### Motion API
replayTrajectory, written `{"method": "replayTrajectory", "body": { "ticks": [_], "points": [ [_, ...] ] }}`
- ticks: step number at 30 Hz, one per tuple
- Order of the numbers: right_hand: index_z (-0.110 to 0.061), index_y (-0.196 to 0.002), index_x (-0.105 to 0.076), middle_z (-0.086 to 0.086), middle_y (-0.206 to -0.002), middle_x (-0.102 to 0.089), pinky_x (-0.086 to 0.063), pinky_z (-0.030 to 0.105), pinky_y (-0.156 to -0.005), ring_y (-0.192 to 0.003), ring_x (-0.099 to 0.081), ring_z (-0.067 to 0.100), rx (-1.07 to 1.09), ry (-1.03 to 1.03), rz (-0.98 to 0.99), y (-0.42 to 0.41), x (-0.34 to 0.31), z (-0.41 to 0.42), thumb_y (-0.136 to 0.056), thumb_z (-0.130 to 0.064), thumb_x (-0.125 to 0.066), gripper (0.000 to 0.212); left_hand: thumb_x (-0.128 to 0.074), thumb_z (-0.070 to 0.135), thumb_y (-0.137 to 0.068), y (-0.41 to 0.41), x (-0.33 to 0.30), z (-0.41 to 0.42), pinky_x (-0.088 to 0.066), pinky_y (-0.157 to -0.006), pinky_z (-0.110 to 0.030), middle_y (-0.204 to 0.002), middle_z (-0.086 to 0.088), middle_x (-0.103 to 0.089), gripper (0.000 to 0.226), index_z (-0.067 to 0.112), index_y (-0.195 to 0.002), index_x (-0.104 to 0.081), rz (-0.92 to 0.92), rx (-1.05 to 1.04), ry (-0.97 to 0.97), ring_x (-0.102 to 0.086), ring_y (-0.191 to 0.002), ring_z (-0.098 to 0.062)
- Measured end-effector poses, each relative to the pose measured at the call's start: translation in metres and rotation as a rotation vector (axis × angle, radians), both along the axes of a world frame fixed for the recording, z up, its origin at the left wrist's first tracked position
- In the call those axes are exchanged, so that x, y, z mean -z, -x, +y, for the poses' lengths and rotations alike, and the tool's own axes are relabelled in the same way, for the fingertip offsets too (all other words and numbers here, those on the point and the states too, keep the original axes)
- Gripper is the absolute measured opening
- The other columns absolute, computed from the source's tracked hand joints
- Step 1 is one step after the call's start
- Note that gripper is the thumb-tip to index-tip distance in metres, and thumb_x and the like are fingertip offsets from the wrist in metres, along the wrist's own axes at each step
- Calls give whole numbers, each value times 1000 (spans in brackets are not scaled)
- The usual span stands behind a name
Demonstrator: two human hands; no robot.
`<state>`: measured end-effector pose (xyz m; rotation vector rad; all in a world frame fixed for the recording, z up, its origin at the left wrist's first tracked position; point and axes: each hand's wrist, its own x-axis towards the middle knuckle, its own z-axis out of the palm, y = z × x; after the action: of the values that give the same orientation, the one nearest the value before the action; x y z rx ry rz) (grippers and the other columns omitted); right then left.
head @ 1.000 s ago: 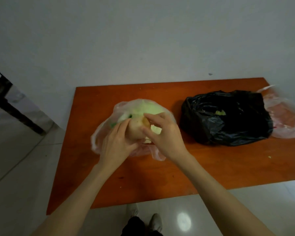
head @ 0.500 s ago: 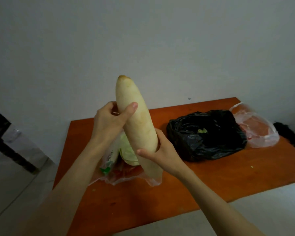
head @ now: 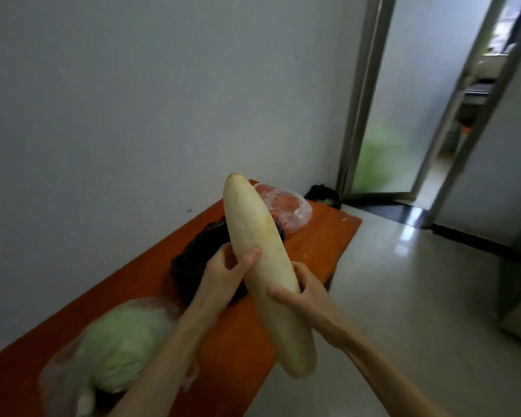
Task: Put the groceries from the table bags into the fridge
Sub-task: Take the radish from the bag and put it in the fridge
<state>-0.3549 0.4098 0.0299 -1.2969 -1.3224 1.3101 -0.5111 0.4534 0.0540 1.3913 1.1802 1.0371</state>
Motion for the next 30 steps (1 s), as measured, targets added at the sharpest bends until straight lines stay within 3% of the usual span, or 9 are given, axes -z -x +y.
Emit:
{"method": "replayTrajectory", "body": {
  "ticks": [5,9,11,13,16,20,27,30],
  "points": [
    [-31,-127,-38,-13,-114,-54,-53,17,-69,-99,-59,5,167,-7,-38,-80,-5,-49,-67,-49,-68,69,-71,52,-64,-92,-1,-4,-56,-83,-34,-112,-2,-64,71,15,-122,-53,-61,263,-5,-64,-101,-17],
    [-42,-118,-41,-18,-114,-53,-51,13,-69,-100,-57,1,333,-25,-39,-158,-8,-96,-77,-43,-71,50,-74,54,-68,-188,-8,-24,-55,-84,-40,-112,-3,-66,63,20,-116,-55,-119,477,17,-66,-99,-18],
    [-47,-112,-44,-18,-114,-55,-52,16,-71,-100,-59,1,450,-27,-24,-199,-5,-122,-78,-44,-69,42,-69,51,-67,-239,-11,-42,-55,-83,-36,-111,0,-64,53,25,-111,-53,-104,598,22,-65,-98,-16],
    [-47,-116,-45,-14,-117,-56,-54,24,-79,-103,-59,4,559,-35,-26,-239,-4,-150,-74,-49,-71,50,-64,48,-67,-291,-13,-65,-54,-80,-29,-109,3,-63,50,27,-110,-52,-93,690,8,-64,-97,-12],
    [-36,-124,-46,-9,-117,-58,-54,33,-88,-105,-60,9,695,-67,-32,-303,-9,-195,-68,-48,-71,63,-62,48,-69,-371,-18,-105,-55,-83,-32,-111,3,-63,59,22,-120,-51,-93,803,-17,-63,-100,-14],
    [-25,-128,-48,-3,-117,-61,-53,36,-89,-105,-61,12,850,-117,-44,-381,-20,-246,-69,-41,-76,67,-60,53,-67,-466,-31,-147,-54,-85,-31,-113,3,-64,67,18,-123,-54,-102,927,-16,-63,-102,-13],
    [-26,-121,-52,-6,-112,-65,-54,26,-81,-100,-63,7,1043,-176,-30,-500,-32,-309,-74,-28,-77,54,-66,56,-63,-606,-39,-193,-54,-83,-29,-116,2,-63,77,16,-126,-50,-99,1039,30,-64,-102,-13],
    [-26,-118,-54,-5,-111,-65,-54,27,-84,-100,-63,8,1115,-192,-42,-551,-28,-323,-75,-23,-76,49,-67,58,-65,-663,-38,-207,-54,-87,-34,-117,-1,-62,77,14,-126,-50,-79,1076,83,-64,-102,-13]
  ]
}}
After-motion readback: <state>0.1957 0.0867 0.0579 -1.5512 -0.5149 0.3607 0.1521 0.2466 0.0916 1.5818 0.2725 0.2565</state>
